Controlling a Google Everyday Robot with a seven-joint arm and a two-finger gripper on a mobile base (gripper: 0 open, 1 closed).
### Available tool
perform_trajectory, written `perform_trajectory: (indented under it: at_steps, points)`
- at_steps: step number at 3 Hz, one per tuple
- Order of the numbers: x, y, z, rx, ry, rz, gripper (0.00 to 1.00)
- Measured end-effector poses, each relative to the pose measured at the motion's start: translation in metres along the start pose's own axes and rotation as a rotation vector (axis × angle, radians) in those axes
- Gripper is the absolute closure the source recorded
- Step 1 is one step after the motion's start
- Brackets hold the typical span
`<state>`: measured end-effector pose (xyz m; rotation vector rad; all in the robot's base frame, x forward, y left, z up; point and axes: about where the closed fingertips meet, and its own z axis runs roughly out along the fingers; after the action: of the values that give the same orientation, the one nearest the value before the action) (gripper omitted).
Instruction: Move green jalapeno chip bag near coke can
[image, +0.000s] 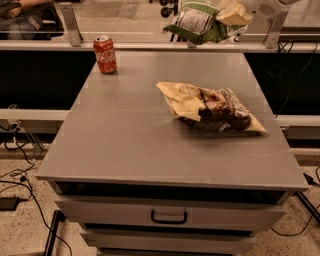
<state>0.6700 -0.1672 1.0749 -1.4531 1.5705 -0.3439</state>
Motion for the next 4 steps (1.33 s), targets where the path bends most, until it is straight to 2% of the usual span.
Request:
perform_trajectory:
  at_steps: [1,3,4]
  points:
    - [-0.002,0.0,0.007,0.001,-0.005,-0.016,1.0]
    - [-0.03,-0.006,0.084,0.015,-0.103,-0.131,1.0]
    - [-0.049,-0.005,0.119,0.006,-0.145,-0.165,1.0]
